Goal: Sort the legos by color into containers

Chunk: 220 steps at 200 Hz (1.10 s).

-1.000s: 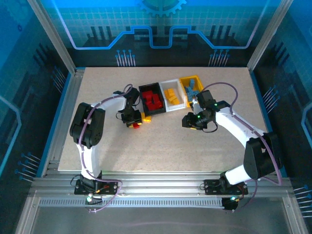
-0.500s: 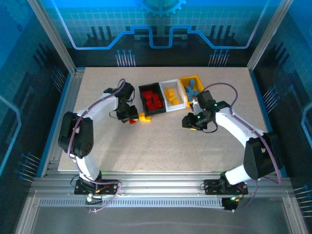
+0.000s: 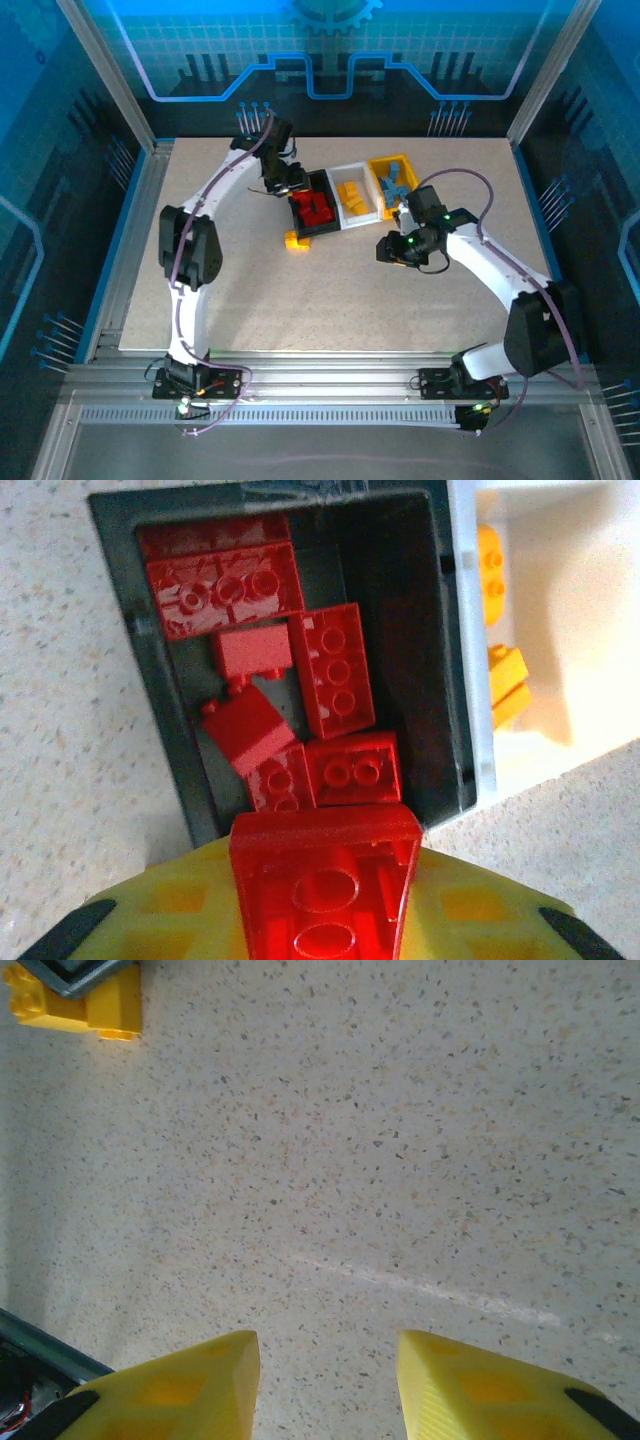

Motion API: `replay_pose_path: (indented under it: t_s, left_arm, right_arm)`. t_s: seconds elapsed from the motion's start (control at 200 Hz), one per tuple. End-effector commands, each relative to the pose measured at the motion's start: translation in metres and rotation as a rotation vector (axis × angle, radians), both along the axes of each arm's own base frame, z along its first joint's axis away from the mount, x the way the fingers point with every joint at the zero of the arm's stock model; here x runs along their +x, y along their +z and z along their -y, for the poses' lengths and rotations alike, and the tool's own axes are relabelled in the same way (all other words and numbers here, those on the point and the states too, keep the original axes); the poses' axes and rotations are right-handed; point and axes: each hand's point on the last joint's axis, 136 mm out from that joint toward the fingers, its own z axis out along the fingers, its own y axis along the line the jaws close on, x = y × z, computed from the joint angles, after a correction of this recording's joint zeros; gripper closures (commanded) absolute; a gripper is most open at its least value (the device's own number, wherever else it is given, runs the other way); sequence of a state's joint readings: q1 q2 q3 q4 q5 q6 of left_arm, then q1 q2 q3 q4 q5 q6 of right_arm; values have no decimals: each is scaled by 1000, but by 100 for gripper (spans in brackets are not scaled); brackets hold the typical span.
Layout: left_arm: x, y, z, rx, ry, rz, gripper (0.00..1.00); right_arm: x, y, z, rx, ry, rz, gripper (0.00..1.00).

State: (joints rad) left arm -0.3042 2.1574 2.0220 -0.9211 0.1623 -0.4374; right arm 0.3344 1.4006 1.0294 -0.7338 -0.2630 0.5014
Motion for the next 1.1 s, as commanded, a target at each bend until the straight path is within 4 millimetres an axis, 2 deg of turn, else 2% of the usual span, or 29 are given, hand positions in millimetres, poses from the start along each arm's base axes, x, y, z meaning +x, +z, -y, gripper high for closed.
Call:
replay_pose_path:
  t_s: [0.0, 0.085, 0.27, 0.435, 0.6, 0.745, 0.886, 0.986, 1.096]
  left_arm:
    - [0, -12, 5, 19, -47, -51, 80]
    - [9, -24, 6, 44, -59, -61, 76]
    - [23, -38, 3, 66, -65, -70, 53]
    - [25, -26, 4, 54, -79, -28, 32]
    - [18, -5, 5, 32, -97, 14, 19]
    - [3, 19, 0, 28, -107, 50, 12]
    - [-23, 34, -9, 36, -112, 65, 10]
    - [-45, 34, -21, 63, -106, 68, 8]
    - [-71, 24, -41, 81, -79, 52, 3]
  right_arm:
    - [-14, 2, 11, -23, -32, -13, 57]
    - [-18, 3, 14, -25, -41, -16, 57]
    - [-25, 4, 16, -24, -60, -29, 57]
    - [-28, 4, 17, -23, -72, -37, 57]
    - [-26, 3, 15, -19, -73, -36, 57]
    - [-22, -1, 8, -2, -68, -39, 57]
    - [-17, -9, -5, 9, -45, -46, 57]
    - [-10, -16, -18, 13, -16, -57, 57]
    - [0, -25, -33, -18, 24, -74, 58]
